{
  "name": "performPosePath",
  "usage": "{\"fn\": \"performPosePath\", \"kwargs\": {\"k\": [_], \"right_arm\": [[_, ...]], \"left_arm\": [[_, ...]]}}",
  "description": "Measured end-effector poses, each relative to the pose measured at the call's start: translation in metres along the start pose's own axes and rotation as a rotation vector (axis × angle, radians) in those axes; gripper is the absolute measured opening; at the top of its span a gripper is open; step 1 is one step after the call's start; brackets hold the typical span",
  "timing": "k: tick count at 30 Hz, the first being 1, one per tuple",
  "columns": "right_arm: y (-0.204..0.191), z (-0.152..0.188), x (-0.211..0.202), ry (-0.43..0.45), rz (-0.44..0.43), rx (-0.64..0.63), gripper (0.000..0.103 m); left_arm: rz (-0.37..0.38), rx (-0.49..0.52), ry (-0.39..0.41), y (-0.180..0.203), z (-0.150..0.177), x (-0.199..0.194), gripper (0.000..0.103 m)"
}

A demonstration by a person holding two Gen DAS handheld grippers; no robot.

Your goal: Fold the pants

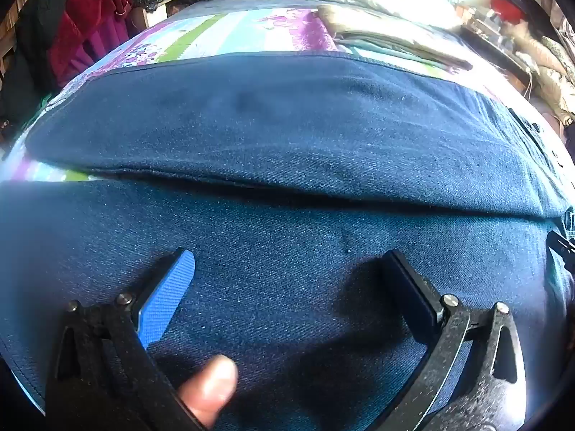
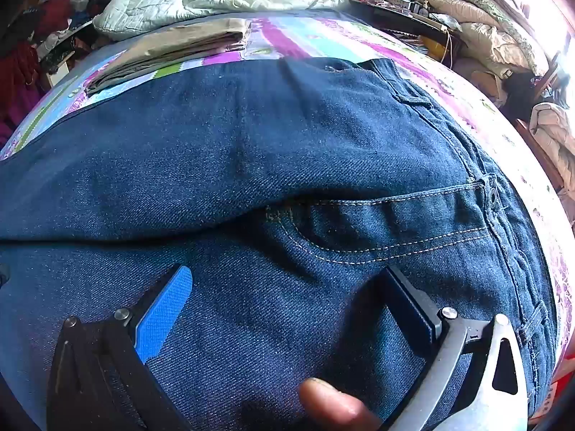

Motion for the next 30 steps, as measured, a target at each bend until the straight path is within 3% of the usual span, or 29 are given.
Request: {"fn": "performPosePath", "kwargs": {"k": [30], "right_arm": [[-0.0002,-0.0001,-0.0001,0.002,-0.005,0.003,0.103]], "left_arm": [[-0.023,0.014,0.023,0.0,-0.0013,-0.0007,0.103]]}}
Point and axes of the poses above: each gripper's, at about its wrist camera, not at the fingertips, and x roughly the way its jaws point, y to its right, z to its underside, the point moved 6 cm from there along x, roughly the way its jaws point, and after that the axes turned 3 degrees about -y, right-handed, at the moved point
